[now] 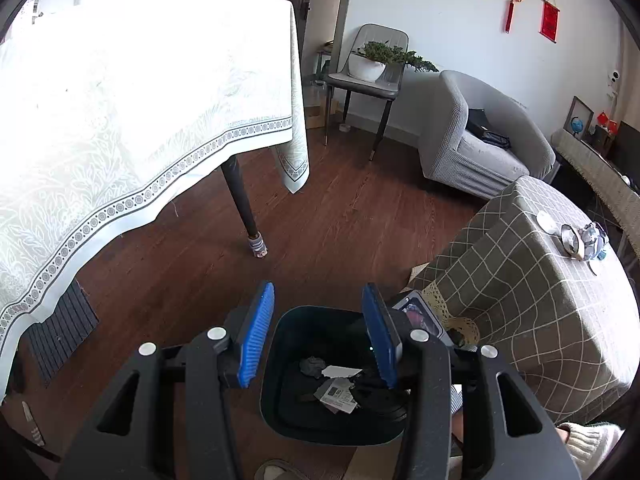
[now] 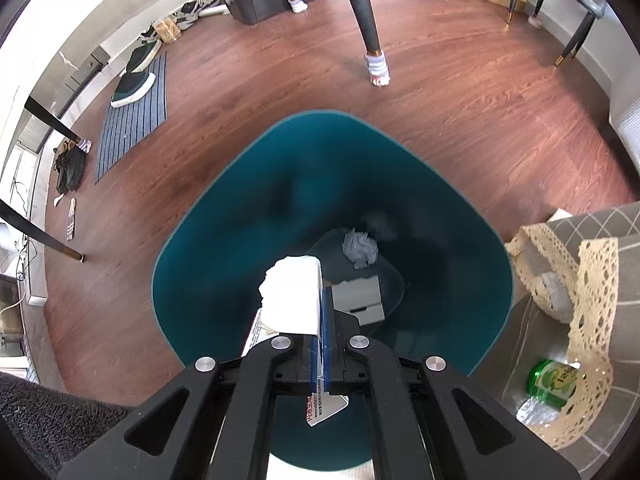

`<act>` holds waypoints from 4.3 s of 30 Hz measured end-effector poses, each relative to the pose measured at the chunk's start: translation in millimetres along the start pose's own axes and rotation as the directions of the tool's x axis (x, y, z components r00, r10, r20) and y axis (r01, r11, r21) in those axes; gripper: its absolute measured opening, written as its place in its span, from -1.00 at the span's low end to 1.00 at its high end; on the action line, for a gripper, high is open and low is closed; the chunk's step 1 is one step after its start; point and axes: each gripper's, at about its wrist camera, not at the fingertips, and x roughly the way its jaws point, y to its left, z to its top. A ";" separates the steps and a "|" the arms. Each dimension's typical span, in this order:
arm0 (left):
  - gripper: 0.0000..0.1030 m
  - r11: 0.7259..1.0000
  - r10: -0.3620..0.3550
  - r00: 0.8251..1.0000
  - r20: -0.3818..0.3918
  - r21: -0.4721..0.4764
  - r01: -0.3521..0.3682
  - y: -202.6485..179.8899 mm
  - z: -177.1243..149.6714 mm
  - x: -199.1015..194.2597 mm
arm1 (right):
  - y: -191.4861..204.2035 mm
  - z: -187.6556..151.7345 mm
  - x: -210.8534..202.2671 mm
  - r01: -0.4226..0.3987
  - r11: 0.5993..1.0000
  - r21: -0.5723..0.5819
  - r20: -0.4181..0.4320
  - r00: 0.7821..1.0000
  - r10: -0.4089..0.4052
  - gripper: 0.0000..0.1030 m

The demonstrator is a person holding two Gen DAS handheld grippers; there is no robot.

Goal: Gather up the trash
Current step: 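Open the right tool over the teal bin to drop the white paper, then move both tools back to the table toward the brown cardboard piece, then grasp the brown cardboard strip with the left tool while the right grasps crumpled white paper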

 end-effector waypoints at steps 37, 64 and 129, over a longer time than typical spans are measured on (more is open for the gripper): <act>0.10 0.997 -0.060 0.972 0.228 -0.031 0.069 -56.9 47.0 -38.3 | -20.8 -48.0 -197.3 0.043 0.998 -0.041 0.456 0.890 -0.020 -0.96; 0.33 0.964 -0.228 0.965 0.130 0.168 0.205 -213.3 45.8 9.2 | -167.0 -165.9 -323.0 0.159 0.960 0.231 0.677 0.682 -0.276 0.66; -0.94 0.892 -0.376 0.922 -0.091 0.233 0.387 -304.1 14.8 65.5 | -224.6 -201.3 -323.4 0.047 0.956 0.290 0.650 0.724 -0.232 0.55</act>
